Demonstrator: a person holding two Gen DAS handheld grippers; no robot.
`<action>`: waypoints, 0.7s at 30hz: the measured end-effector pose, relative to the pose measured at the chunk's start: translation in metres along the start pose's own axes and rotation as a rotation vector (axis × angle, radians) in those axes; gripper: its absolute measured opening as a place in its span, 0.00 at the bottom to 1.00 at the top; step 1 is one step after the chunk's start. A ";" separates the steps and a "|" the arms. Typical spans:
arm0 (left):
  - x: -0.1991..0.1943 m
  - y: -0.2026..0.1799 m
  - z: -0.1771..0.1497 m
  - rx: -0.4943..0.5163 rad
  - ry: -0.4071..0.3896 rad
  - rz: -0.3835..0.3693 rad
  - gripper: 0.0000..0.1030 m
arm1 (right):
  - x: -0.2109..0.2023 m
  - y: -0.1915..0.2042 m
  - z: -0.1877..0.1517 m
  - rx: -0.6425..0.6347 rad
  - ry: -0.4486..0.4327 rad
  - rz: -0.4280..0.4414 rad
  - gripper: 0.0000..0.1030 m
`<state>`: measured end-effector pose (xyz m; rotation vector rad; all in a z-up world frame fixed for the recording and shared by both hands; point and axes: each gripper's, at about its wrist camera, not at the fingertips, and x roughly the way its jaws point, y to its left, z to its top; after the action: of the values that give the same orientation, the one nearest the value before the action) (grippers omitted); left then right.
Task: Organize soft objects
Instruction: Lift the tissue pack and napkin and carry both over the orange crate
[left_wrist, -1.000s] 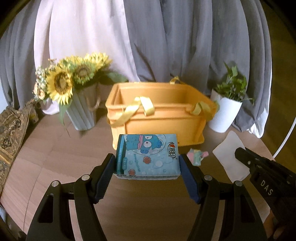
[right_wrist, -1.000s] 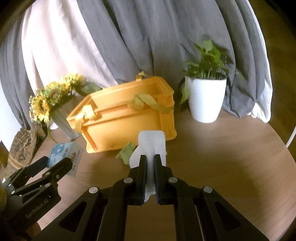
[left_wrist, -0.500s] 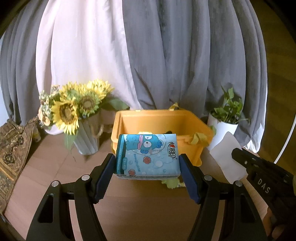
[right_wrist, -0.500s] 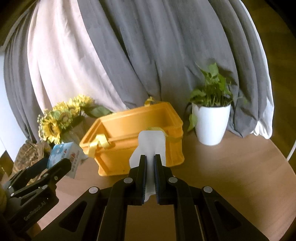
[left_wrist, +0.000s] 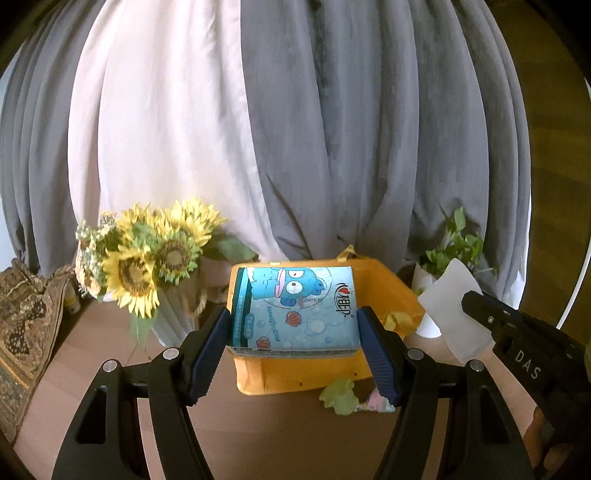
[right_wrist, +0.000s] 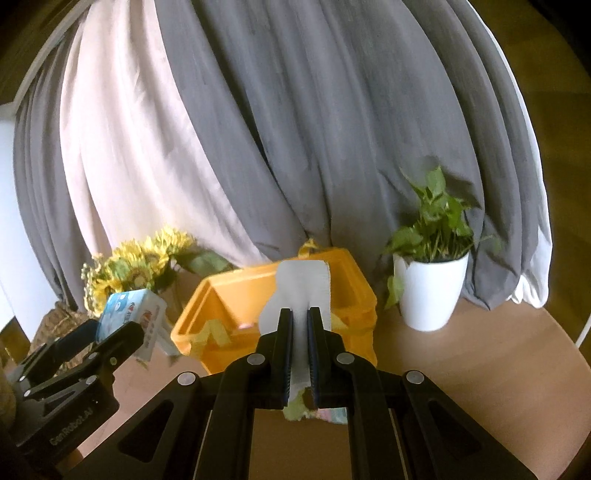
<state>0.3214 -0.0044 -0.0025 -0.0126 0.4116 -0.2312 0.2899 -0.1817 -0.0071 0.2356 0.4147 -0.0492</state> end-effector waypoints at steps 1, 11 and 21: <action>0.001 0.000 0.002 0.000 -0.005 -0.001 0.67 | 0.000 0.001 0.002 -0.001 -0.006 0.001 0.09; 0.013 0.002 0.022 0.010 -0.057 0.011 0.67 | 0.011 0.005 0.025 -0.019 -0.068 0.019 0.09; 0.042 0.001 0.037 0.020 -0.070 0.005 0.67 | 0.034 0.001 0.040 -0.021 -0.093 0.023 0.09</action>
<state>0.3736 -0.0144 0.0144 -0.0002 0.3393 -0.2291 0.3367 -0.1902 0.0146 0.2169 0.3194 -0.0337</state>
